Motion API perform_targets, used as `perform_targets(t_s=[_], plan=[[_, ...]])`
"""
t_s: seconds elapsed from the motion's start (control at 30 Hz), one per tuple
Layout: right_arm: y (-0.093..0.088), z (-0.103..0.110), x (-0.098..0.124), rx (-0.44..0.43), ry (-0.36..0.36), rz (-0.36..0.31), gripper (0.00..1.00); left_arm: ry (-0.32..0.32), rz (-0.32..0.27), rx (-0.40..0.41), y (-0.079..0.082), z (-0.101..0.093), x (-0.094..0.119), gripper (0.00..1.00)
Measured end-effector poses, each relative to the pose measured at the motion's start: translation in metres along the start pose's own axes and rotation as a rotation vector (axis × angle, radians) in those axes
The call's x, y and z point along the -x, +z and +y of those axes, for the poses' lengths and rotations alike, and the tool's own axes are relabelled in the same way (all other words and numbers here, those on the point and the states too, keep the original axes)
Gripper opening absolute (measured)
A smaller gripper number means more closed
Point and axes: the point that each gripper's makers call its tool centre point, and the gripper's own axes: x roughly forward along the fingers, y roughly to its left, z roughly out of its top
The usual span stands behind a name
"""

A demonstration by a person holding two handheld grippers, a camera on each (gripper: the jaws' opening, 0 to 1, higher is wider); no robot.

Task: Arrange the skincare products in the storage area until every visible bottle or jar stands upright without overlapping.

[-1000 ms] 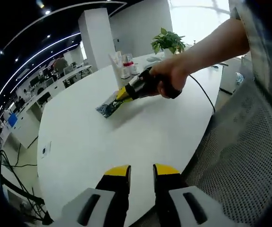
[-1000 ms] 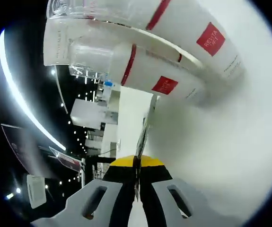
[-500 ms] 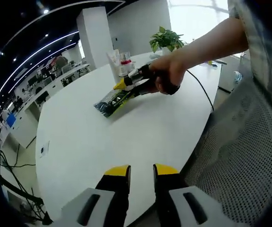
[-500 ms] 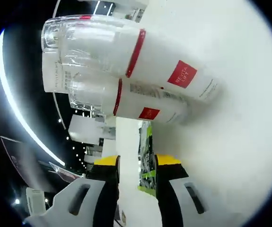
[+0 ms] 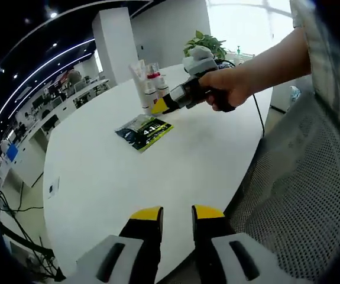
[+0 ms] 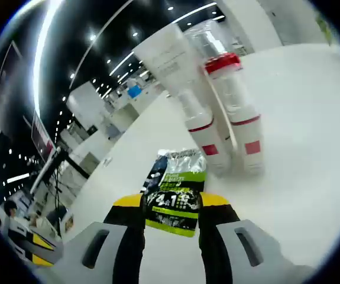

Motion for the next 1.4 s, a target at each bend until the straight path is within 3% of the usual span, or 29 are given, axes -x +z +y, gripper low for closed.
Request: perform_targets(t_s=[0.03,0.13,0.23,0.33,0.47,0.5,0.57,0.9,1.03,1.07,1.13,1.27,1.3,1.33,1.4], plan=[[-0.007,0.002,-0.007,0.124,-0.018,0.057,0.36,-0.001,0.003,-0.003,-0.001,0.0,0.0,0.19],[-0.011,0.003,-0.02,0.295,-0.045,0.113,0.39,-0.005,0.01,-0.01,-0.002,-0.001,-0.001,0.19],[-0.007,0.008,-0.033,0.37,-0.04,0.121,0.39,-0.001,0.015,-0.01,-0.003,0.0,-0.001,0.19],[-0.007,0.011,-0.044,0.372,-0.028,0.131,0.39,0.002,0.019,-0.007,-0.004,0.001,-0.001,0.19],[-0.028,-0.003,-0.055,0.432,-0.06,0.229,0.42,0.003,0.025,-0.004,-0.004,0.001,-0.001,0.2],[-0.017,-0.002,-0.056,0.503,-0.052,0.168,0.42,0.003,0.028,-0.006,-0.005,0.001,-0.001,0.2],[-0.019,-0.002,-0.055,0.467,-0.054,0.186,0.42,0.005,0.028,-0.008,-0.005,0.001,-0.001,0.2],[-0.004,-0.015,-0.066,0.459,-0.062,0.177,0.41,-0.002,0.044,-0.011,-0.008,0.0,-0.003,0.2],[0.0,-0.014,-0.066,0.433,-0.029,0.165,0.44,0.002,0.04,-0.009,-0.007,0.001,-0.003,0.2],[0.003,-0.007,-0.064,0.387,-0.01,0.145,0.45,0.002,0.039,-0.008,-0.007,0.001,-0.002,0.2],[0.027,0.008,-0.056,0.41,0.028,0.02,0.5,0.006,0.039,-0.007,-0.007,0.002,-0.002,0.2],[0.047,0.03,-0.028,0.413,0.07,-0.062,0.52,0.009,0.046,-0.002,-0.008,0.002,-0.003,0.2],[0.051,0.034,-0.021,0.381,0.076,-0.086,0.53,0.011,0.046,-0.004,-0.009,0.003,-0.003,0.2],[0.06,0.046,-0.01,0.279,0.121,-0.154,0.56,0.013,0.047,-0.003,-0.009,0.003,-0.004,0.2],[0.079,0.07,0.014,0.207,0.213,-0.305,0.66,0.024,0.05,0.006,-0.009,0.005,-0.003,0.2]])
